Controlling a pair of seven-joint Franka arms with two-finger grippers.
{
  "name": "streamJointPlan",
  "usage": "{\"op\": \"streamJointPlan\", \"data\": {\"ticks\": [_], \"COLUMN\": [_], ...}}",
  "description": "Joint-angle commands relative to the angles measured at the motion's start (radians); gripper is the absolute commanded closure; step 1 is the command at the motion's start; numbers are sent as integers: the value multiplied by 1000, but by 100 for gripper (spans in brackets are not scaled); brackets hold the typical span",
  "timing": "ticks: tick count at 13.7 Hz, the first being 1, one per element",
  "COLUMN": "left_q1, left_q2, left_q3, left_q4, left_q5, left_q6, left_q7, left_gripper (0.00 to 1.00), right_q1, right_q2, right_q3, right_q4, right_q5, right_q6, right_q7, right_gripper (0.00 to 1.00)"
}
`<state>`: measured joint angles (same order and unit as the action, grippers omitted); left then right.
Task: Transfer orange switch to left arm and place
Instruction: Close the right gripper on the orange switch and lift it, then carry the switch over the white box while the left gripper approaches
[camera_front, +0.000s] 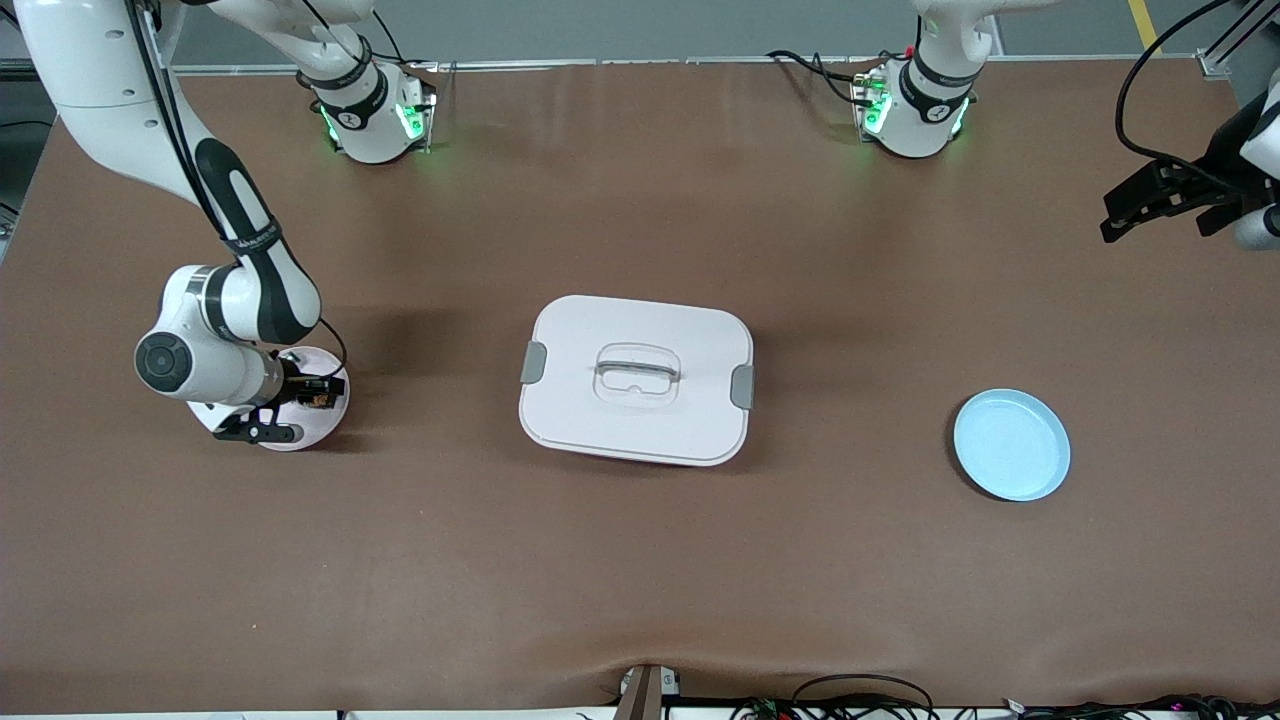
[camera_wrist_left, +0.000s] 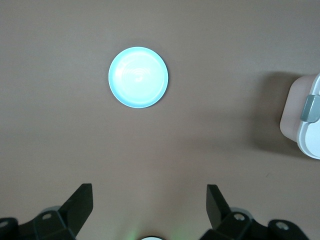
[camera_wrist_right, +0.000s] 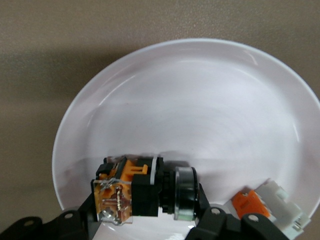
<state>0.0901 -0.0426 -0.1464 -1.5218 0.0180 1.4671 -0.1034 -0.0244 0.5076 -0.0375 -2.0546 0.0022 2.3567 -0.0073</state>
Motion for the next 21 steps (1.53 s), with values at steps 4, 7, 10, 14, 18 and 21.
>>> {"op": "streamJointPlan", "data": {"ticks": [4, 7, 10, 14, 18, 21], "left_q1": [6, 5, 2, 3, -1, 5], "left_q2": [-5, -3, 12, 23, 49, 43], "left_q3": [-2, -2, -4, -5, -9, -10], "left_q4": [8, 9, 8, 9, 8, 9], "left_q5": [3, 0, 0, 2, 5, 3], "left_q6": [-17, -13, 1, 12, 18, 29], "left_q7": [10, 10, 10, 10, 7, 7], "left_gripper": [0, 0, 0, 0, 0, 0], "right_q1": [-15, -14, 6, 142, 332, 446], "right_q2": [-44, -121, -198, -294, -324, -313], "right_q3": [11, 11, 16, 21, 24, 22], "right_q4": [25, 74, 129, 160, 244, 307], "right_q5": [2, 2, 4, 7, 56, 305], "right_q6": [-92, -218, -376, -559, -712, -735], "right_q7": [-7, -5, 10, 298, 626, 898], "right_gripper": [80, 80, 83, 84, 83, 83]}}
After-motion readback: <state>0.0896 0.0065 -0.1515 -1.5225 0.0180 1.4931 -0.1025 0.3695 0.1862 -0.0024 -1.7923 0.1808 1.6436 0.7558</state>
